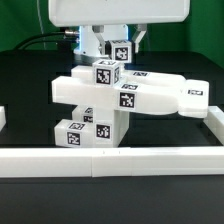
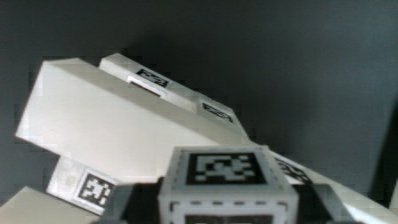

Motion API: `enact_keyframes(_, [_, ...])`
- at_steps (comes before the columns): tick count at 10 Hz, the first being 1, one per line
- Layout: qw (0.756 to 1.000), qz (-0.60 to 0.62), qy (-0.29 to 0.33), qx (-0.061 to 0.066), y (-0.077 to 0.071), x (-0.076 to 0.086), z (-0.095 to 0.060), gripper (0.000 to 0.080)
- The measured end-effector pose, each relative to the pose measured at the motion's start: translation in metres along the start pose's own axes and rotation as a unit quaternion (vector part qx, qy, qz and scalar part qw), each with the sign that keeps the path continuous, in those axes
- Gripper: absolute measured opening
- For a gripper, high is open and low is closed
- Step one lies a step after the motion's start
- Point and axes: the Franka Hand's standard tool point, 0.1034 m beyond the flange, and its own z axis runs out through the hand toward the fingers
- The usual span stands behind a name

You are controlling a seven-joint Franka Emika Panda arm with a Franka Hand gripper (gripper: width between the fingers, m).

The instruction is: Assemble chair

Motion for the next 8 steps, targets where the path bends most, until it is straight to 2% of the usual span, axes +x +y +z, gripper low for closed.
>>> enact_keyframes(8, [1.0, 0.0, -0.002, -0.003, 0.0024, 0.0042, 0.0035, 0.0282])
